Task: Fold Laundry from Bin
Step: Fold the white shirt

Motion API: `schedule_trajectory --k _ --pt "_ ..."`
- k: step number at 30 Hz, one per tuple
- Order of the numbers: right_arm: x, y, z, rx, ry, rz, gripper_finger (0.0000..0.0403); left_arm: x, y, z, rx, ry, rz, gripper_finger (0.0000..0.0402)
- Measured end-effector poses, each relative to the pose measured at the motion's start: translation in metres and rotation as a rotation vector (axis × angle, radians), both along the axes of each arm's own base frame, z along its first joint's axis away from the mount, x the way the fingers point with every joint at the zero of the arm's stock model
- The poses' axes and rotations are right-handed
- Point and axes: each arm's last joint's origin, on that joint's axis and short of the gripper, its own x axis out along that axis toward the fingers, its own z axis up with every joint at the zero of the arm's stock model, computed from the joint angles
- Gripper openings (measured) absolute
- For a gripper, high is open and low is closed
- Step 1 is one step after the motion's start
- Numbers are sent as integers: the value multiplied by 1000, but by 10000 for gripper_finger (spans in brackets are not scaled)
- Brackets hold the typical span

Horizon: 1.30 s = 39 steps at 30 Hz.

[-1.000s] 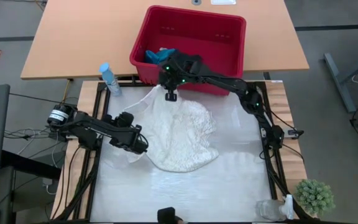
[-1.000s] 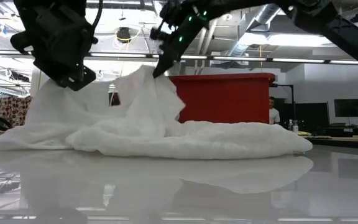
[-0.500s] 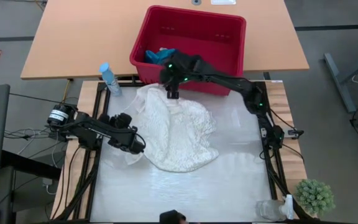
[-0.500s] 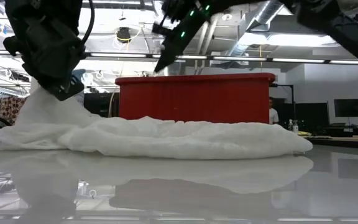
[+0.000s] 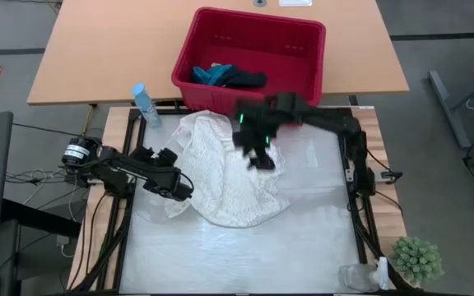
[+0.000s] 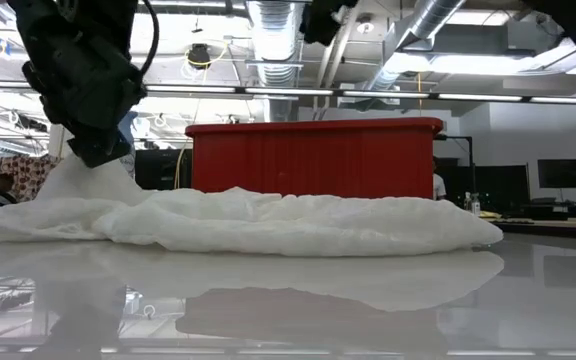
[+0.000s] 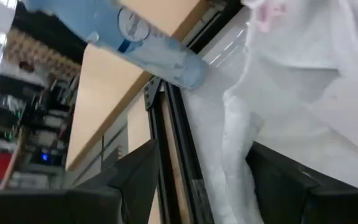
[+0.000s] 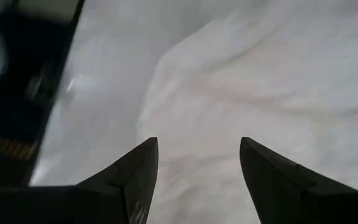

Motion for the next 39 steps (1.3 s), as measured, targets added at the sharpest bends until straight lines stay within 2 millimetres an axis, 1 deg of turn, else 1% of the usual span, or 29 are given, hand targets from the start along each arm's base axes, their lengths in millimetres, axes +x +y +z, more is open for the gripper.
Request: schedule_trajectory --k 4,8,11,14,16,20,22,24,28,32,36,39 --pt "4 51 -12 -24 81 94 249 1 -8 16 21 -52 -115 219" --pt "1 100 -28 -37 165 152 249 -9 -19 35 24 -135 -235 220" --pt "-4 132 -38 -89 204 158 249 -21 -21 50 -27 -204 -282 220" --pt "-11 163 -50 -140 245 157 249 -24 -29 59 -140 -288 -387 220" --pt "-15 181 -58 -172 246 151 249 -21 -37 64 -227 -313 -504 220" --pt "-23 217 -73 -234 202 152 249 -6 -62 67 -339 -354 -761 220" --pt "-24 232 -83 -262 160 145 249 3 -78 63 -367 -334 -879 220" --pt "-27 245 -94 -290 130 132 249 10 -93 53 -378 -285 -951 220" --pt "-35 261 -121 -397 90 87 249 17 -116 23 -386 -160 -972 220" --pt "-35 264 -149 -498 30 57 249 22 -130 -5 -371 -75 -951 220" --pt "-27 252 -173 -493 9 17 249 25 -134 -23 -384 -49 -904 219" --pt "-21 238 -188 -499 12 -8 249 26 -135 -27 -392 -44 -891 219"
